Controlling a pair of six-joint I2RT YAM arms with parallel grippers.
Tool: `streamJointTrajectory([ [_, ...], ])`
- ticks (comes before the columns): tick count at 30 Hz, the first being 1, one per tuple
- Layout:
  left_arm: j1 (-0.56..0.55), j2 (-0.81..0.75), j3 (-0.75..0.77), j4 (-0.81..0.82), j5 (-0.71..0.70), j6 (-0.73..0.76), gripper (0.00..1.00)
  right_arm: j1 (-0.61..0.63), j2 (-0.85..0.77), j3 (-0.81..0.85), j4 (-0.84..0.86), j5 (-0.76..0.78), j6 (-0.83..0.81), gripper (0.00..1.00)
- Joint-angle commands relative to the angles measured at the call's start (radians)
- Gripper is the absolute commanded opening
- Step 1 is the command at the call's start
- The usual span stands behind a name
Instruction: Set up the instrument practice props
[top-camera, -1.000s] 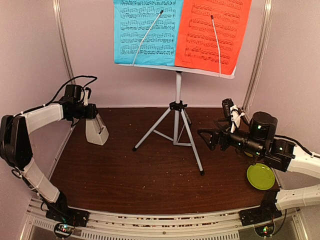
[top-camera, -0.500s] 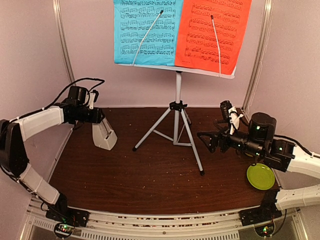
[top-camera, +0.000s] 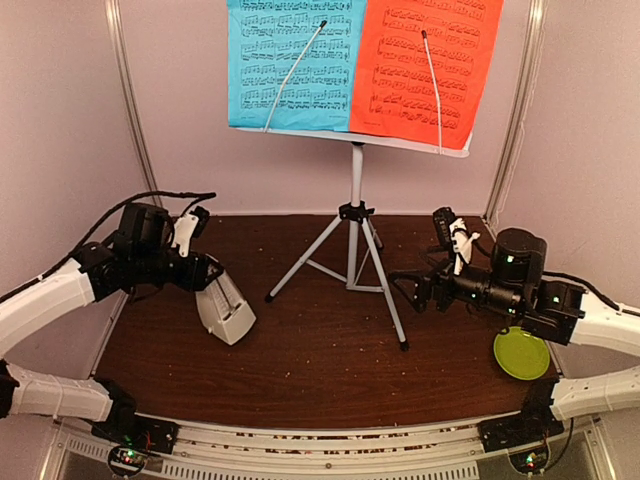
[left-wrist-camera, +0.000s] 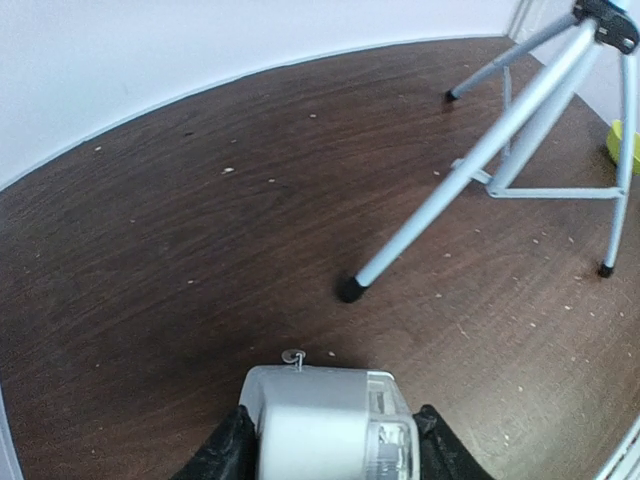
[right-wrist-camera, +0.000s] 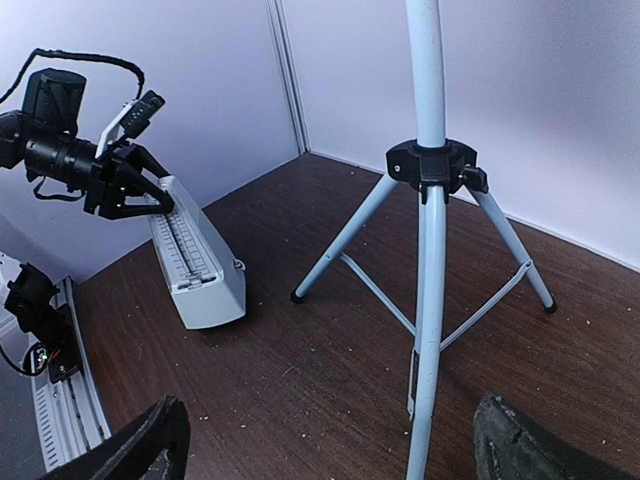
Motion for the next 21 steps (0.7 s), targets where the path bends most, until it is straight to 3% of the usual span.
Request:
streamJointTrajectory([
  [1, -0.106, -0.078, -0.020, 0.134, 0.029, -0.031, 0.16, 0.014, 0.030, -0.011, 0.030, -0.013, 0.013, 1.00],
  [12, -0.424, 0.102, 0.053, 0.291, -0.105, -0.058, 0.15, 0.056, 0.053, -0.022, 0.037, 0.047, 0.034, 0.99],
  [21, -0.512, 0.295, 0.147, 0.398, -0.102, -0.091, 0.16, 0.091, 0.092, -0.019, 0.050, 0.104, 0.072, 0.98],
])
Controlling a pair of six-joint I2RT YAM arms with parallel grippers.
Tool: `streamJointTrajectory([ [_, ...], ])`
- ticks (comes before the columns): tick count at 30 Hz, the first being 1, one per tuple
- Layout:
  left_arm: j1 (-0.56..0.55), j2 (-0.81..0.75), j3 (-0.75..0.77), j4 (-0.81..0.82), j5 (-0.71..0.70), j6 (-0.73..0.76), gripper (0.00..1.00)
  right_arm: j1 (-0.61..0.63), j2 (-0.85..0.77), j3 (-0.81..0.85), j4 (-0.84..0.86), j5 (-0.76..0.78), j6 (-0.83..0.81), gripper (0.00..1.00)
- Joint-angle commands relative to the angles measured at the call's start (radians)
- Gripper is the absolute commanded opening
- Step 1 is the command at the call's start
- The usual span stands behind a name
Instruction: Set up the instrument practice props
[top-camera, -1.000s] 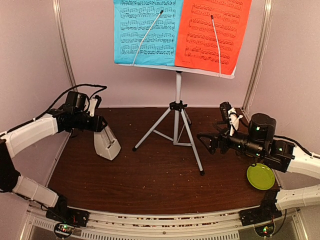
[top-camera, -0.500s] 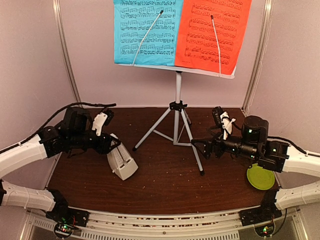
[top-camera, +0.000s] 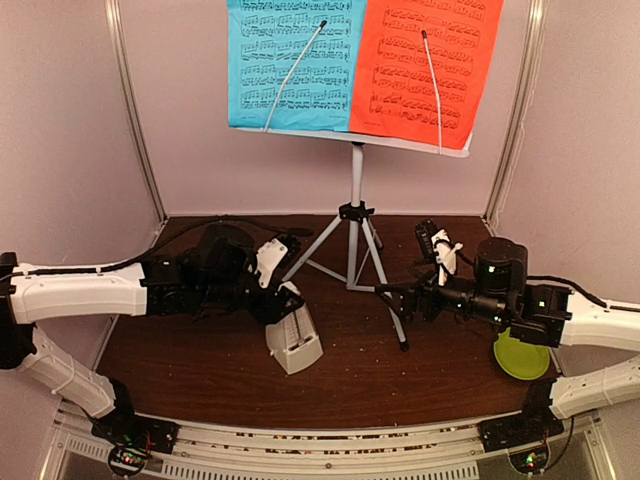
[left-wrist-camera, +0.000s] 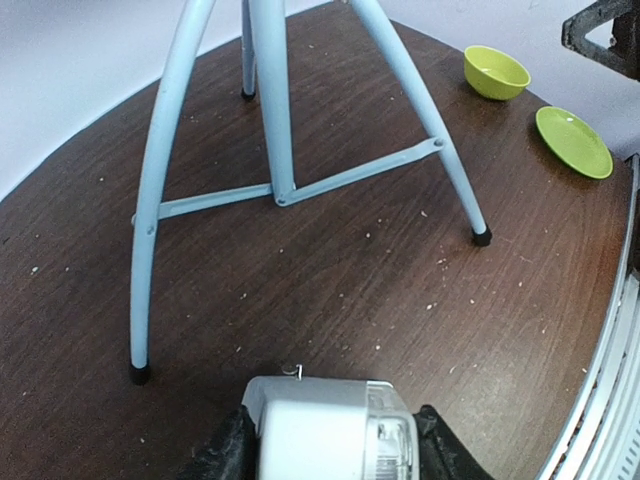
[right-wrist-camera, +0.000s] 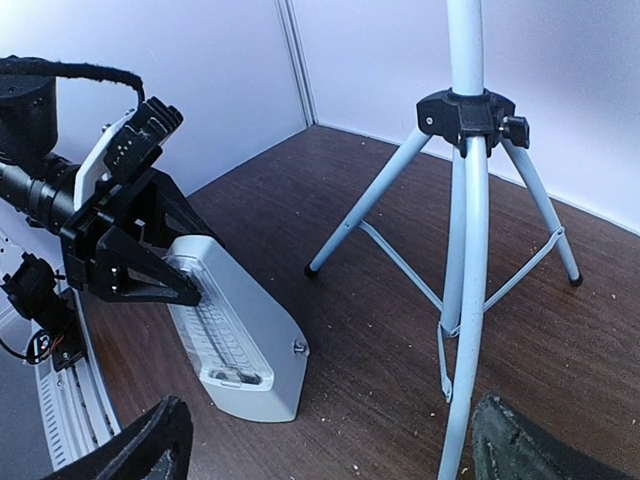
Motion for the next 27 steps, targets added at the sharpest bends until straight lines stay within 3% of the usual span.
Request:
streamJointTrajectory([
  [1, -0.024, 0.039, 0.076, 0.197, 0.008, -0.049, 0.17, 0.026, 0.021, -0.012, 0.037, 0.060, 0.034, 0.98],
  [5, -0.045, 0.077, 0.109, 0.205, 0.023, -0.046, 0.35, 0.043, 0.043, -0.009, 0.043, 0.090, 0.042, 0.99],
  [9, -0.046, 0.053, 0.096, 0.185, 0.011, -0.036, 0.64, 0.058, 0.074, 0.006, 0.047, 0.121, 0.055, 1.00],
  [13, -0.026, -0.075, 0.006, 0.210, -0.015, -0.014, 0.97, 0.093, 0.127, 0.040, 0.063, 0.171, 0.079, 1.00],
  [22, 0.161, -0.307, -0.238, 0.234, -0.003, -0.087, 0.98, 0.238, 0.326, 0.196, 0.075, 0.292, 0.124, 1.00],
  [27, 0.183, -0.356, -0.347, 0.282, -0.013, -0.069, 0.98, 0.275, 0.446, 0.304, 0.051, 0.287, 0.154, 1.00],
])
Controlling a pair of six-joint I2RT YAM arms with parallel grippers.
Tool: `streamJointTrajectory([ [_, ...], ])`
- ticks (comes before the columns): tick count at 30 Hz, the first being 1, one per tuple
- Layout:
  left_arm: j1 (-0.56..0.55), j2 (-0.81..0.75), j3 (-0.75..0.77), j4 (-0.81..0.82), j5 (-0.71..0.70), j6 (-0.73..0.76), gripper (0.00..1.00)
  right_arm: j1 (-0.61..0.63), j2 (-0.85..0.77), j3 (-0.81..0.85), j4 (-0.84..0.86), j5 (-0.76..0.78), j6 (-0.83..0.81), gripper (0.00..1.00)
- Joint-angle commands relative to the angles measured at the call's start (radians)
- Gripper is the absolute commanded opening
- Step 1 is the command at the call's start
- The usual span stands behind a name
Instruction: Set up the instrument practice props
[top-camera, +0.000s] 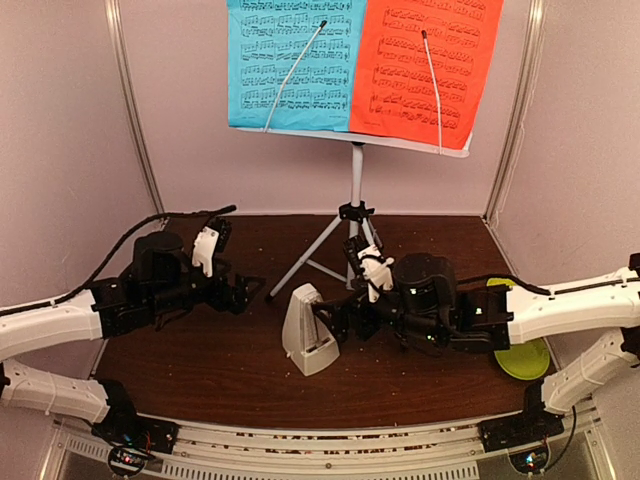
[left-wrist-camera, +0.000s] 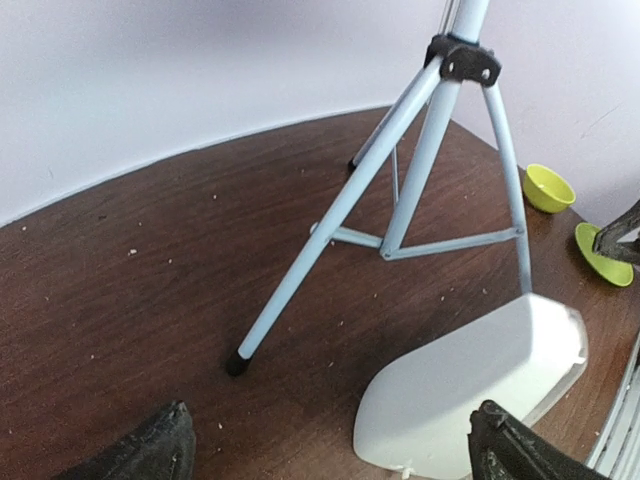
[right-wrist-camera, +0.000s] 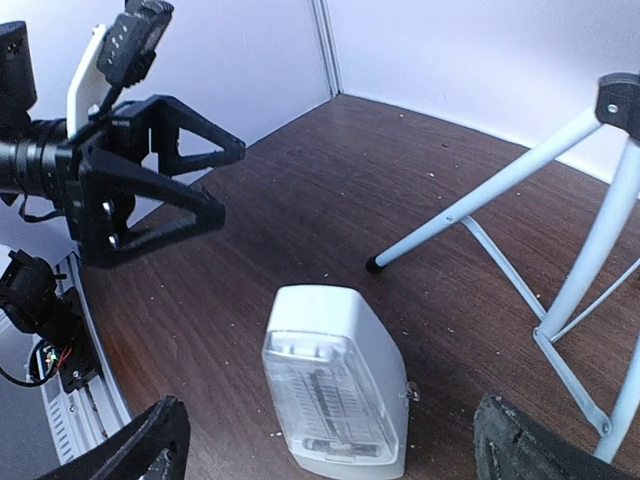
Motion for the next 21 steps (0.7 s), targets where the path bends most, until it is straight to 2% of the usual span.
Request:
streamJointTrajectory([
  [1, 0.005, -0.038, -0.090, 0.088, -0.004, 0.001, 0.98, 0.024, 0.090, 0.103, -0.015, 0.051, 0.040, 1.00],
  [8, 0.004, -0.070, -0.281, 0.300, 0.003, 0.008, 0.98, 0.024, 0.215, 0.214, -0.090, 0.079, 0.054, 1.00],
  [14, 0.005, -0.044, -0.323, 0.324, -0.013, 0.035, 0.97, 0.023, 0.312, 0.276, -0.117, 0.096, 0.054, 0.99],
  [21, 0.005, 0.050, -0.417, 0.497, 0.044, 0.093, 0.97, 0.009, 0.345, 0.286, -0.111, 0.078, 0.047, 0.90],
])
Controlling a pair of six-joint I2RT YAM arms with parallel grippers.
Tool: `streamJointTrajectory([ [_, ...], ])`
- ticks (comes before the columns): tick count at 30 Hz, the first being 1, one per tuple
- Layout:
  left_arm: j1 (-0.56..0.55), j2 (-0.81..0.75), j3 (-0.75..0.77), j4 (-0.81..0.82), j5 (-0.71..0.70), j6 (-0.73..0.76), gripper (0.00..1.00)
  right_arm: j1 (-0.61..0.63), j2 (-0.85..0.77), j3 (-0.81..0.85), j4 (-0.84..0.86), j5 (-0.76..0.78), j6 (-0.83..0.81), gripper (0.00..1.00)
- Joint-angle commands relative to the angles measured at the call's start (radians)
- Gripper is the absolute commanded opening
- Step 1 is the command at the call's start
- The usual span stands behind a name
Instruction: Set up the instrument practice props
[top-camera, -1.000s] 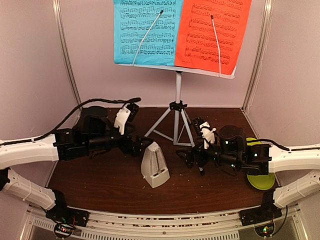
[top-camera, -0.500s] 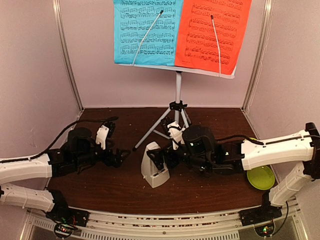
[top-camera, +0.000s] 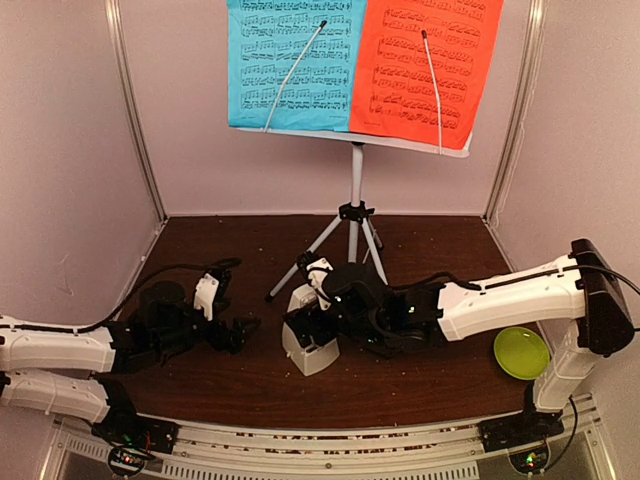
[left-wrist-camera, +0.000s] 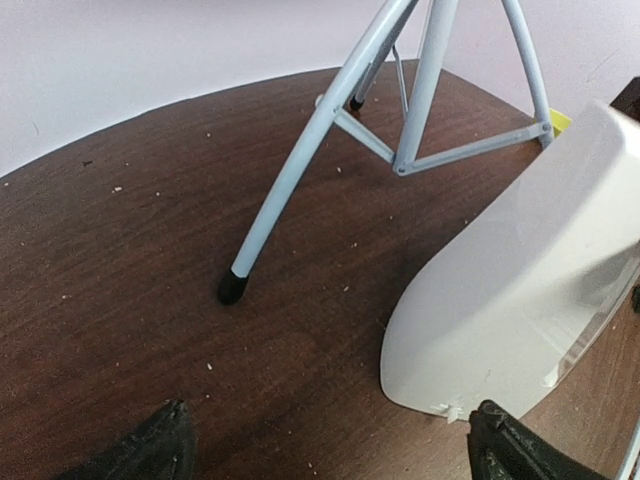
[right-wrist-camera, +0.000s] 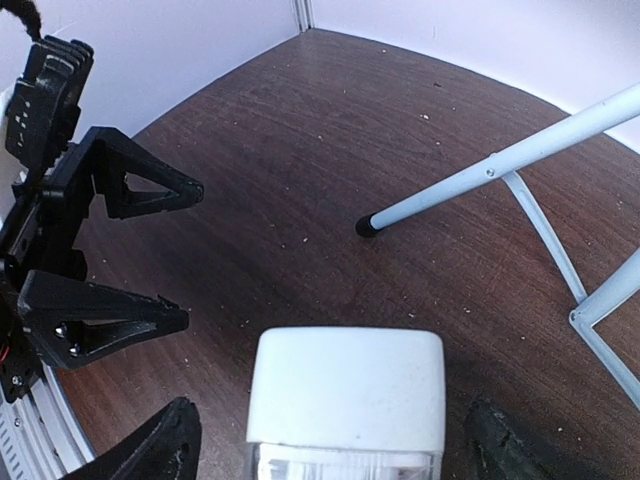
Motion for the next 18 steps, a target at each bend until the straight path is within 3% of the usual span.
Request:
streamJointTrajectory([
  [1, 0.002, 0.062, -0.073, 0.188, 0.040, 0.065, 0.97, -0.015, 0.005, 0.026, -0.001, 0.002, -0.004, 0.88],
  [11, -0.007, 0.274, -0.110, 0.434, 0.150, 0.202, 0.98, -0.052, -0.042, -0.023, 0.011, -0.071, -0.043, 0.52],
  [18, -0.070, 0.489, -0.059, 0.570, 0.151, 0.284, 0.98, -0.067, -0.099, -0.051, 0.008, -0.125, -0.043, 0.43],
])
